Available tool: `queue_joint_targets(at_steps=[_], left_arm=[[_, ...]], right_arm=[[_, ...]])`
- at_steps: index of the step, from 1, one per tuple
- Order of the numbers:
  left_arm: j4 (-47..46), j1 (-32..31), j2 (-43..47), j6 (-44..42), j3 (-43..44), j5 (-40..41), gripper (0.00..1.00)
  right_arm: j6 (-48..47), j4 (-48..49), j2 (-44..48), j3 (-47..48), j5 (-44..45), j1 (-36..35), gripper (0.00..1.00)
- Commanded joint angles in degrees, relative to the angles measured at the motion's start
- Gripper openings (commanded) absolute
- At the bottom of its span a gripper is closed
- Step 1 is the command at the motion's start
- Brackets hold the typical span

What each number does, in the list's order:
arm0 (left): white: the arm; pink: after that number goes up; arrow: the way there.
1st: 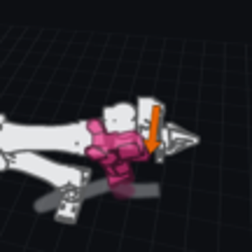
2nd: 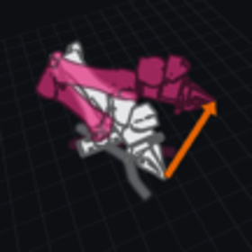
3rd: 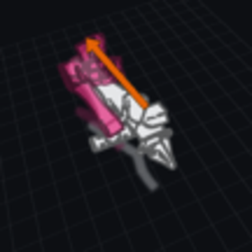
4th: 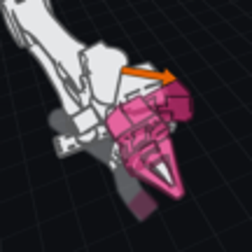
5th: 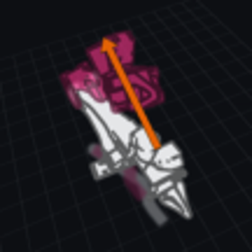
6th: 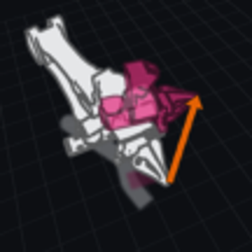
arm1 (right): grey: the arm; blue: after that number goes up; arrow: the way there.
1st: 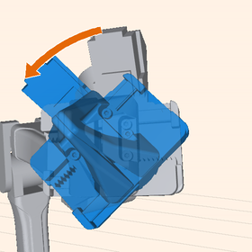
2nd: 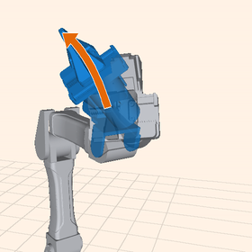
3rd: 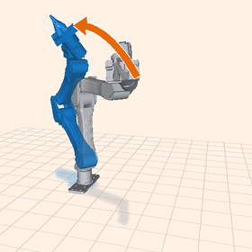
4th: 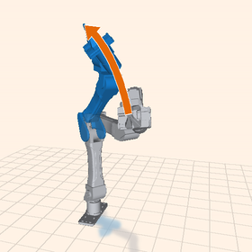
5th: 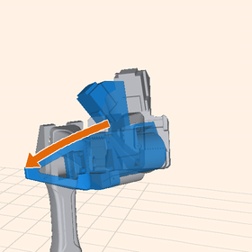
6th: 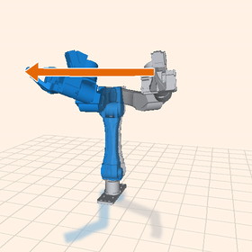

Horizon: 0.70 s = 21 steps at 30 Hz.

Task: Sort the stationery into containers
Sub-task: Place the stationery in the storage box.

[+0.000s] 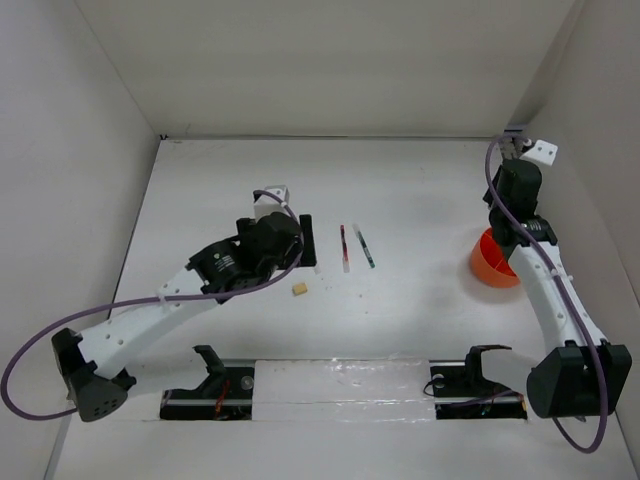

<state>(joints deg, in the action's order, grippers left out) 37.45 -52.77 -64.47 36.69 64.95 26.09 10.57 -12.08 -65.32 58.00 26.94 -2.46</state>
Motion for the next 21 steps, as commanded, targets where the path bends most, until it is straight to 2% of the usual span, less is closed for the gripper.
queue_joint_targets(at_steps=[1,8,12,21], left_arm=[[0.5,0.9,6.4,-2.0,-3.5,3.8,1.00],[-1.3,0.9,5.7,-3.7,-5.4,1.8,1.00],[-2.6,0.9,6.3,-4.9,-6.0,0.4,1.00],[-3.6,0.9,6.9,-5.9,-6.5,-1.5,1.00]], right_arm=[[0.9,-1.7,-0.2,2.8,7.2,1.9,0.00],[6.0,-5.2,-0.9,2.3,16.0,1.9,0.00],[5.3,-4.6,-1.9,0.5,16.7,3.5,0.00],[3.3,0.6,-3.9,-1.9,11.8,6.1,0.00]])
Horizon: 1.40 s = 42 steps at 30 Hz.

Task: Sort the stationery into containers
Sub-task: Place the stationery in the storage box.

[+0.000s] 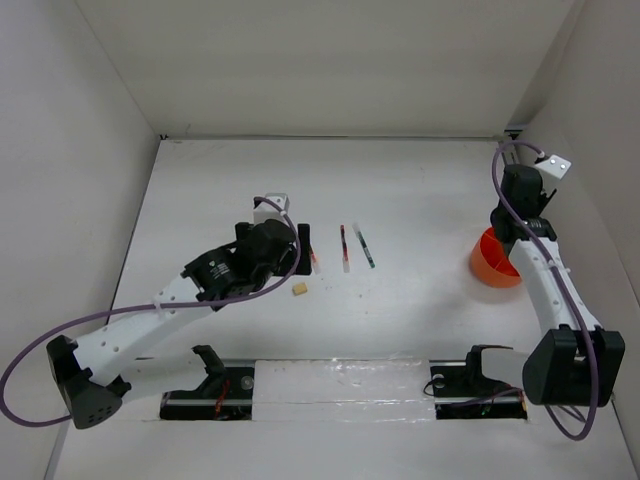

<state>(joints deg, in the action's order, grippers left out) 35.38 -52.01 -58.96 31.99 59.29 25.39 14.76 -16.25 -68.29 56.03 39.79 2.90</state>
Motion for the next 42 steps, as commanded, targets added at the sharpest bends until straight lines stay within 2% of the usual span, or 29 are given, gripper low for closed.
queue_joint_targets(at_steps=[1,12,42], left_arm=[[-1.5,0.2,2.0,-1.2,-0.8,-0.8,1.00],[-2.1,0.2,3.1,-1.8,-1.4,-1.8,1.00],[-2.6,0.7,3.1,-2.3,-1.4,-2.4,1.00]], right_arm=[[-1.7,5.3,-1.5,0.0,-2.7,1.3,0.00],[-3.5,8.4,-6.7,-1.1,-5.8,2.5,0.00],[-4.6,9.0,-12.3,-2.7,-2.4,3.0,0.00]])
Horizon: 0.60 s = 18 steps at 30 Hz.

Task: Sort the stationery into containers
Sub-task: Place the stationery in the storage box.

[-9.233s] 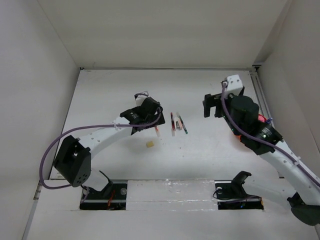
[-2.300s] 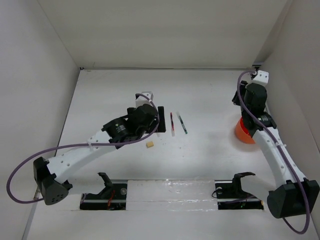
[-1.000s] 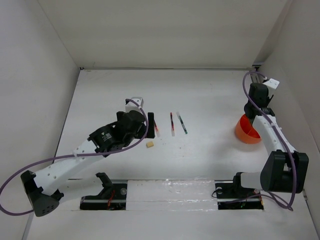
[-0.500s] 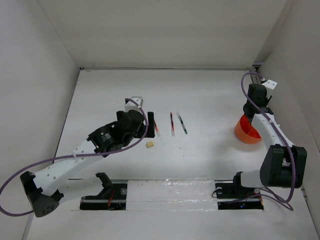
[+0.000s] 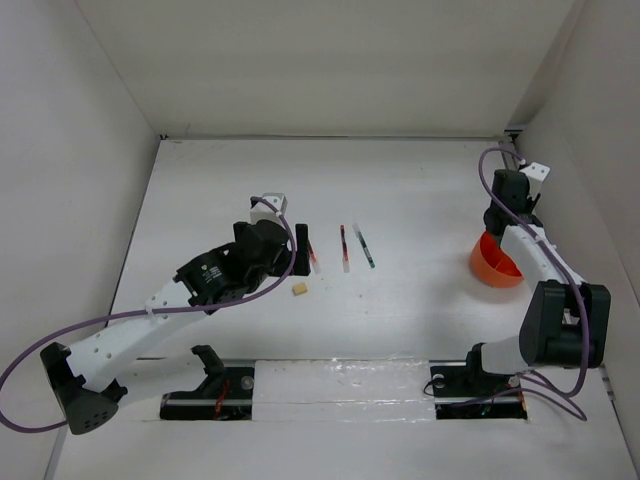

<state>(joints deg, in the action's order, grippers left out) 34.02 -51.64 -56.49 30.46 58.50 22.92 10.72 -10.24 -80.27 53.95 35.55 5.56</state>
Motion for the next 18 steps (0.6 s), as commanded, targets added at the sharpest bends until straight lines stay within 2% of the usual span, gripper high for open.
queue_joint_targets(at_steps=[1,6,10,12,16,18], left_arm=[[-1.2,0.3,0.7,-0.8,-0.6,0.1,1.00],[-1.2,0.3,0.7,-1.3,-0.6,-0.4,1.00],[-1.2,0.3,0.7,-1.3,-0.6,-0.4,1.00],[-1.2,0.3,0.7,-1.3,-0.6,-0.4,1.00],[-1.2,0.3,0.7,-1.3,-0.6,-0.4,1.00],[-1.2,0.3,0.7,-1.3,-0.6,-0.4,1.00]], right_arm=[[-0.5,2.9,-0.3,-0.6,1.8,0.3,0.00],[-0.5,2.9,-0.9,-0.6,1.8,0.3,0.02],[-0.5,2.9,-0.9,-0.6,1.8,0.3,0.07],[-0.5,2.9,-0.9,-0.6,1.8,0.3,0.14],[-0.5,2.9,-0.9,-0.6,1.8,0.3,0.22],[-0.5,2.9,-0.9,-0.6,1.8,0.3,0.30]])
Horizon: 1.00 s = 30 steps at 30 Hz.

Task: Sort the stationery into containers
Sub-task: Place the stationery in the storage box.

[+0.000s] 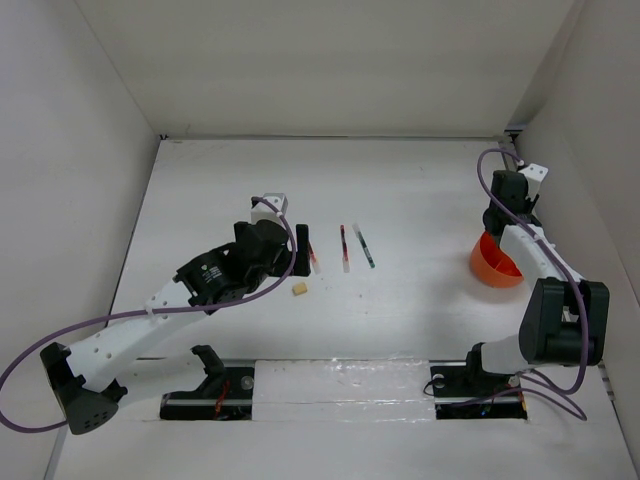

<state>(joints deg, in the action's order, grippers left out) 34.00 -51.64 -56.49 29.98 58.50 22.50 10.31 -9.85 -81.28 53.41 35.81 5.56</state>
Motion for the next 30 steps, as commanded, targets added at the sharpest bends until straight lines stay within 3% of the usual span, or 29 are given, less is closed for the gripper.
queue_joint_targets(at_steps=[1,4,10,18,30], left_arm=[[-1.2,0.3,0.7,-0.8,-0.6,0.0,1.00],[-1.2,0.3,0.7,-0.8,-0.6,0.0,1.00],[-1.2,0.3,0.7,-0.8,-0.6,0.0,1.00],[-1.2,0.3,0.7,-0.8,-0.6,0.0,1.00],[-1.2,0.3,-1.1,-0.8,-0.6,1.1,1.00]], right_arm=[[-0.1,2.6,0.2,-0.6,1.5,0.3,0.30],[-0.1,2.6,0.7,-0.6,1.5,0.3,0.42],[-0.1,3.1,1.8,-1.1,1.0,0.3,0.58],[-0.6,3.8,3.1,-1.6,-0.6,0.3,0.59],[-3.0,-1.7,9.8,7.5,-2.7,-6.3,0.79]])
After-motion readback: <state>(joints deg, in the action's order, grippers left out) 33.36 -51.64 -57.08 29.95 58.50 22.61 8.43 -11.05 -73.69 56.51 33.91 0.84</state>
